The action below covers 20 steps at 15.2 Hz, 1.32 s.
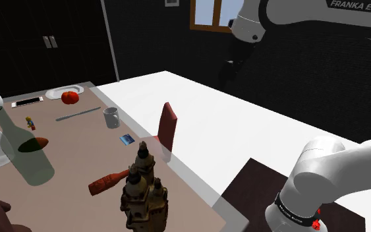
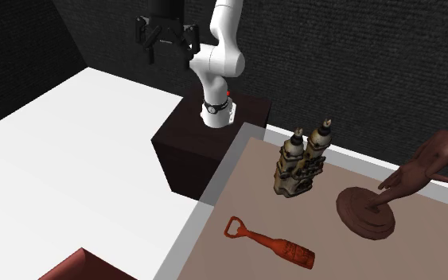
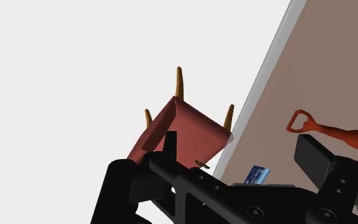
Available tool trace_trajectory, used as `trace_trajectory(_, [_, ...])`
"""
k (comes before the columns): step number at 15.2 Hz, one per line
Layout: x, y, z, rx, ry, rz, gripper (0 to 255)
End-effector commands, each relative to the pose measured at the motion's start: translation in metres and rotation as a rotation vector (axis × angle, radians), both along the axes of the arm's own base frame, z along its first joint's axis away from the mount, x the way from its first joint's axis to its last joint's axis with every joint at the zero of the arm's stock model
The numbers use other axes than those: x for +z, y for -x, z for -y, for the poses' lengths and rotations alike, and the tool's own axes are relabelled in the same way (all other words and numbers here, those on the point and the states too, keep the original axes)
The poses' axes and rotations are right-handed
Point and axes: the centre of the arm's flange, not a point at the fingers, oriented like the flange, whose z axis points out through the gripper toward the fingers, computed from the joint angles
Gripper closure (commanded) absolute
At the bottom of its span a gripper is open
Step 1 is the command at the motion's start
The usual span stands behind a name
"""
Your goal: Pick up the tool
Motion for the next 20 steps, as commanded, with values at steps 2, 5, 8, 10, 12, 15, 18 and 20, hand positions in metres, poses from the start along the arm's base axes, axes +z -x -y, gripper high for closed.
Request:
trace_trajectory(2, [-0.007, -0.011, -0.002, 0.031, -0.001, -0.005, 0])
trace_trajectory(5, [-0.027, -0.044, -0.011, 0.125, -0.005, -0.021, 0])
trace_trajectory(8, [-0.048, -0.076, -0.023, 0.219, -0.009, -0.037, 0])
trace_trajectory(10, [-0.063, -0.096, -0.033, 0.282, -0.012, -0.048, 0])
trace_trajectory(12, [-0.077, -0.116, -0.044, 0.344, -0.015, -0.059, 0])
trace_trajectory(15, [-0.099, -0.143, -0.063, 0.438, -0.019, -0.075, 0])
trace_trajectory(18, [-0.122, -0.169, -0.084, 0.532, -0.023, -0.091, 0])
trace_trajectory(20, [-0.137, -0.184, -0.099, 0.595, -0.026, -0.101, 0])
